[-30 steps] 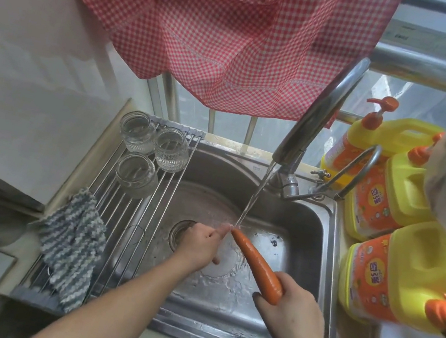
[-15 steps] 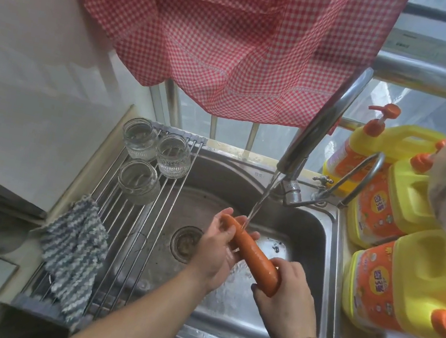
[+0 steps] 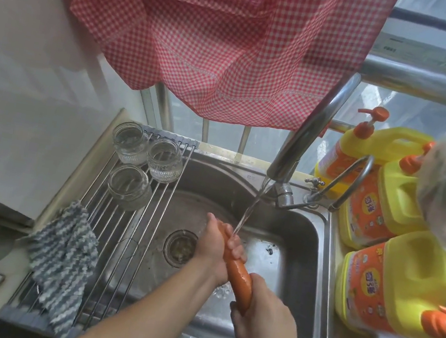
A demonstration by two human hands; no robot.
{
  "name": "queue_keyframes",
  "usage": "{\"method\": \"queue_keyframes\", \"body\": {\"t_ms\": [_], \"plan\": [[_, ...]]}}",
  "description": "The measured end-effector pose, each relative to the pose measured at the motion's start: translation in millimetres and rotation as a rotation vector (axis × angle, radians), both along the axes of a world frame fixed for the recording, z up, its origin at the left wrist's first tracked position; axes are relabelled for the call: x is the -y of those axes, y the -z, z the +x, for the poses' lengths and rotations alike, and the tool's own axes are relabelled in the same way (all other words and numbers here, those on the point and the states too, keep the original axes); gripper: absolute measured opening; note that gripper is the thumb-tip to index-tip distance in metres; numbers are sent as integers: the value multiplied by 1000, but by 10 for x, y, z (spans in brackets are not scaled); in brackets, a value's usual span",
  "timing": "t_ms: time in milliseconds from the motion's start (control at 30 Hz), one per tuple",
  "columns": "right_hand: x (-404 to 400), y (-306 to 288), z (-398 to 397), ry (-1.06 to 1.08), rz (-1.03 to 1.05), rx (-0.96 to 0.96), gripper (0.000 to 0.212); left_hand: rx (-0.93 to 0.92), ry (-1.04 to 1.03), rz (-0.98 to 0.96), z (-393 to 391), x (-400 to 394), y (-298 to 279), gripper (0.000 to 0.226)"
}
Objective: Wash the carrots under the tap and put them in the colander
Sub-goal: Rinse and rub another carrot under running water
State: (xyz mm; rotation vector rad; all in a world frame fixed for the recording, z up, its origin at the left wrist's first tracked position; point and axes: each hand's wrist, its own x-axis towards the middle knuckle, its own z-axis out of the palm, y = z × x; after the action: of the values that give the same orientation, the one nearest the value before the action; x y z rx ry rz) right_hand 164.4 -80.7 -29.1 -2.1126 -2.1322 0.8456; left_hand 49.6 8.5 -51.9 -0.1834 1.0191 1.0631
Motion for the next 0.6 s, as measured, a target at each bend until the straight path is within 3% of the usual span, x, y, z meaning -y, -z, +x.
{"method": "queue_keyframes", "body": {"t_ms": [100,200,267,333,467,600], "plan": [[-51,-53,23,97,-125,-181,31,74,26,19,-20,-19,40,65],[-156,-71,95,492,-415,-798,32,155,-8,127,83,-10,33,45],[-193,-89,153,636,-619,-1050,33,159,-24,192,131,19,36,28],[-201,-93,137,600,-636,-993,33,76,-13,207,146,21,18,21],[-82,-26,-37,431,-265,-476,19,-119,56,123,110,-90,-26,43],[8,30,2,234,-197,-125,33,-81,164,-50,2,-109,-25,47]]}}
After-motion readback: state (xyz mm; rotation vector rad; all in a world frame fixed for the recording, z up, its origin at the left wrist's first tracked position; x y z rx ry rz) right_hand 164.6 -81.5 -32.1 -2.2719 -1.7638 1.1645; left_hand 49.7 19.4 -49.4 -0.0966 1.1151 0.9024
